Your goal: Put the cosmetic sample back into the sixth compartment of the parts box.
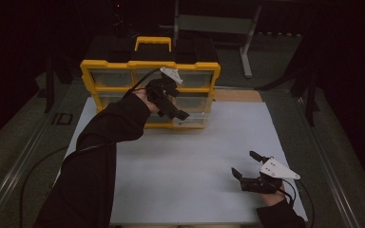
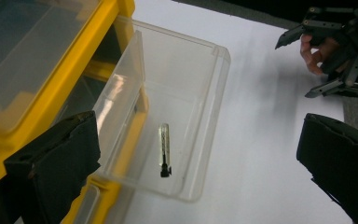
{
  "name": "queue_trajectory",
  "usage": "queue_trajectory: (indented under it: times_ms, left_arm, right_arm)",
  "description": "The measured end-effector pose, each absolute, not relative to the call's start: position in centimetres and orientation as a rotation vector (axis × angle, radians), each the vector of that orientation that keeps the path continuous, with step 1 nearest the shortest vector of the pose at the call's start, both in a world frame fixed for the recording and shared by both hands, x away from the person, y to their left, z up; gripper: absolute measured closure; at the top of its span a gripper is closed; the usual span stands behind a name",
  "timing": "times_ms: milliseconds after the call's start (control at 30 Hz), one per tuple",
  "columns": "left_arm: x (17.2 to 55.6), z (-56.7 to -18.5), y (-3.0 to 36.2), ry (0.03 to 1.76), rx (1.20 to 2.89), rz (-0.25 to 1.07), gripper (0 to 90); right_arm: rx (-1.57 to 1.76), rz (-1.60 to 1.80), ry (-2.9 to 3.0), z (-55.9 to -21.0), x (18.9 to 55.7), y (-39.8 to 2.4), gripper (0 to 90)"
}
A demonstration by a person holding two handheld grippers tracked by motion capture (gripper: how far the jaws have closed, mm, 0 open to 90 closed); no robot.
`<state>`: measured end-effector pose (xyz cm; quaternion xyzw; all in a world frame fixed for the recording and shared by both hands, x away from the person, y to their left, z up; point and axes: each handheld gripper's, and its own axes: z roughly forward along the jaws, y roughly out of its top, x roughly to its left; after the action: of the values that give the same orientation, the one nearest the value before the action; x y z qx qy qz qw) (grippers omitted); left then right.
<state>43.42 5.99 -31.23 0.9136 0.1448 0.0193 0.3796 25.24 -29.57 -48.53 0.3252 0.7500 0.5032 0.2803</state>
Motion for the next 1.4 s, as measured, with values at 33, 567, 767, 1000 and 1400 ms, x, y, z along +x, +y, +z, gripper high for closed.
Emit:
queue_trajectory:
  times_ms: [33,567,767,1000,1400]
  left_arm:
    - [43.2,-31.2,6.3,0.373,2.332,0.052,0.0]
    - [40.9,-31.0,10.5,0.455,2.270,0.123,0.0]
    - [40.2,-32.0,12.3,0.506,2.253,0.135,0.0]
    - [39.5,-33.4,14.4,0.568,2.225,0.132,0.0]
    - [37.3,-35.4,18.1,0.647,2.165,0.192,0.0]
  right_arm:
    - [0.872,1.350,2.010,-48.5,25.2,-29.6,9.5]
    - [0.864,1.355,2.005,-48.4,25.2,-29.4,9.5]
    - [0.864,1.355,2.006,-48.4,25.2,-29.4,9.5]
    - [0.865,1.352,2.007,-48.4,25.2,-29.3,9.5]
    - [0.868,1.355,2.004,-48.3,25.2,-29.3,9.5]
